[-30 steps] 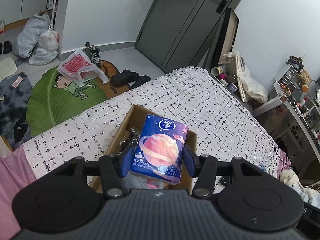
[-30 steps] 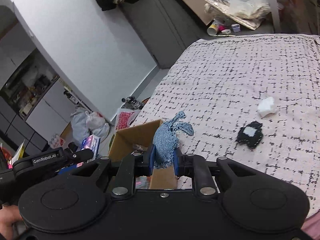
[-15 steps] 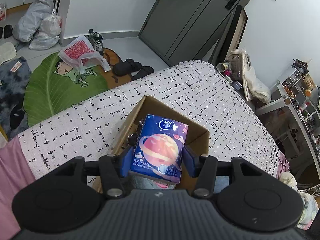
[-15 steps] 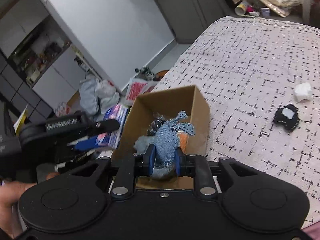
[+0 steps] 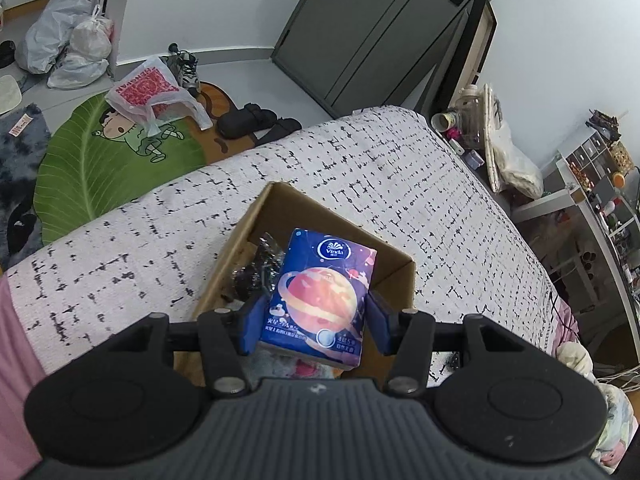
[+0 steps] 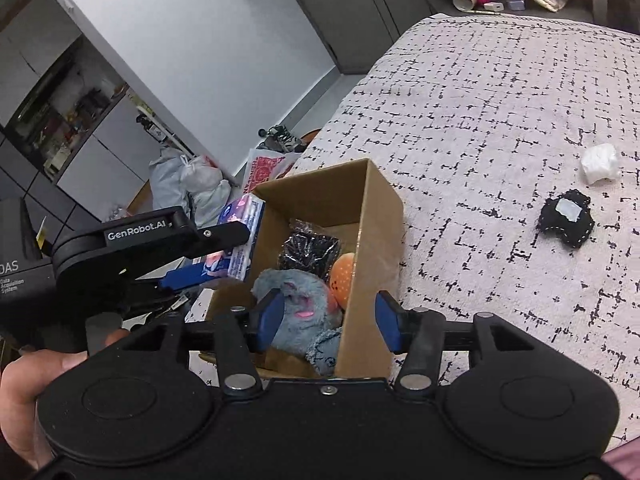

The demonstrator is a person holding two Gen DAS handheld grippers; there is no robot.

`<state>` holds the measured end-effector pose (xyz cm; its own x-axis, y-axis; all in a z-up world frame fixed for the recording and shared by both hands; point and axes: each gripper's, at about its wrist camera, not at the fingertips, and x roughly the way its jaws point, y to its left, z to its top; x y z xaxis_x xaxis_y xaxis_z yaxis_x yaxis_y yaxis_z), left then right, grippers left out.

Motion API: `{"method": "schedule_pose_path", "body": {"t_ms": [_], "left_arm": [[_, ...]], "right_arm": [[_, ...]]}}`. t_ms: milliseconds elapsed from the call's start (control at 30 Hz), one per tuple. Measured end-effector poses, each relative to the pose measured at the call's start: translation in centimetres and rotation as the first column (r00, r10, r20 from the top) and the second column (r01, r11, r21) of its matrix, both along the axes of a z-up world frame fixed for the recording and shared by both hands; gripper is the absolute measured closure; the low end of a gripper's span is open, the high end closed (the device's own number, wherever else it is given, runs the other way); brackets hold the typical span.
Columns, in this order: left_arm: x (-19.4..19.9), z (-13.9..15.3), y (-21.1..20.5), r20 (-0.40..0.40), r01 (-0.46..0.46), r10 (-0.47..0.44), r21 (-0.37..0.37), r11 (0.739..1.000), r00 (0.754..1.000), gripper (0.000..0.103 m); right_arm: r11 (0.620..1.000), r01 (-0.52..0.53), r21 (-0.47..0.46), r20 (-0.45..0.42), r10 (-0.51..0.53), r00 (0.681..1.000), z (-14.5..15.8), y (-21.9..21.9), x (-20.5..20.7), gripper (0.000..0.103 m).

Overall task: Organize soft objects
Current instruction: 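Open both tools to drop the tissue pack and sock into the box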

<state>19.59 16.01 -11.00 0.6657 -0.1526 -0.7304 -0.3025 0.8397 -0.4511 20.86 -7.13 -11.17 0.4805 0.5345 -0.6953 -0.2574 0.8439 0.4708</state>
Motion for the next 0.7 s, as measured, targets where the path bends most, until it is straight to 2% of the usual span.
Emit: {"method": "schedule_pose_path", "body": {"t_ms": [233,300,433,700], "left_arm": [[1.5,0.0,-1.3,0.013,0.017,-0.017,-0.005,1.000,1.000,0.050],[1.7,0.2,-1.7,0.040,0.025,-0.024,-0.014,1.000,0.999,0.045],[1.8,0.7,-2.6,0.051,0.008,-0.008,0.002,1.000,0.999,0.028],[1.6,1.3,-4.3,0.040,0.003,-0.006,0.058,0.998,0.999,0.026]], "right_arm": [[1.000,0.019,-0.001,-0.008,-0.019,1.000,-0.5,-0.9,0.8,0.048],[1.000,0.022,0.003,-0.010,-0.022,1.000,-0.5,-1.2,1.0,0.048],[0.999,0.029,0.015,-0.009,-0.029,1.000,-0.3,-2.1,1.1,0.046],[0.999,0.054,0.001,-0.013,-0.054,0.998,0.1,-4.3,1.3,0.041]]}}
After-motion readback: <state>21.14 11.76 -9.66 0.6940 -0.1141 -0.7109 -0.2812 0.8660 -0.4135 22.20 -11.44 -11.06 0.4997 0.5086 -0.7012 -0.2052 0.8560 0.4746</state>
